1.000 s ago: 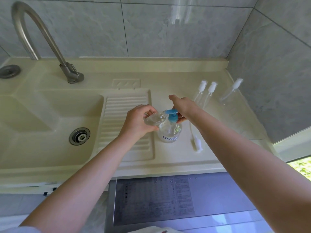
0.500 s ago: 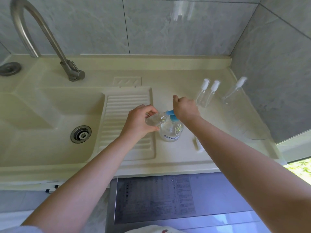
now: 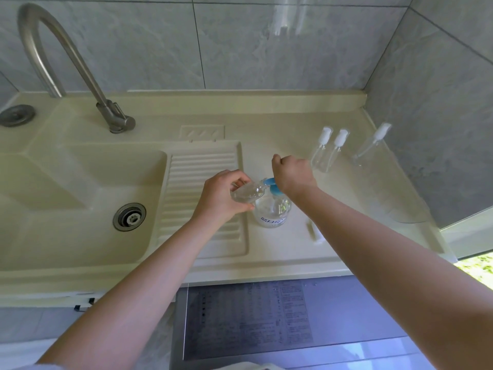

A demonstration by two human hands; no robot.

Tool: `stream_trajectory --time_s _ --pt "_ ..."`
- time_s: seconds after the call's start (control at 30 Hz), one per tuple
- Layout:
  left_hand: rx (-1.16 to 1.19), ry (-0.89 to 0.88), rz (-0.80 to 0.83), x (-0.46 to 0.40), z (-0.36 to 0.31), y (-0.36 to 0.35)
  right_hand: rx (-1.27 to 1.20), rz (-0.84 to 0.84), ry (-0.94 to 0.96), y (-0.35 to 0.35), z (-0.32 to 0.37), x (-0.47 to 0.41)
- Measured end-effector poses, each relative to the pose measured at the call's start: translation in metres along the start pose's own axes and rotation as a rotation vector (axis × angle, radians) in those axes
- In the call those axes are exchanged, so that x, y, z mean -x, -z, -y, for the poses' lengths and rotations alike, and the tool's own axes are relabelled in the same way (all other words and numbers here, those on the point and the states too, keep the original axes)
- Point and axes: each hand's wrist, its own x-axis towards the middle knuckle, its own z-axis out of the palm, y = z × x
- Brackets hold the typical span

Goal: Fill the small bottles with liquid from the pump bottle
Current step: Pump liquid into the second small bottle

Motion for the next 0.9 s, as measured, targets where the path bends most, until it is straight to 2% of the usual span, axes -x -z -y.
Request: stream_trajectory --time_s 0.23,0.63,0.9 --pt "0.023 -0.003 -0.011 0.001 -0.006 0.002 -0.128 0.099 -0.122 0.005 0.0 -0.007" --pt "0.012 0.007 -0.008 0.003 -0.002 -0.002 -0.044 -0.042 -0.064 -0.005 -0.002 -0.004" --pt "0.035 -0.005 -0.024 0.004 -0.004 0.001 -0.057 0.058 -0.042 0.004 0.0 -0.005"
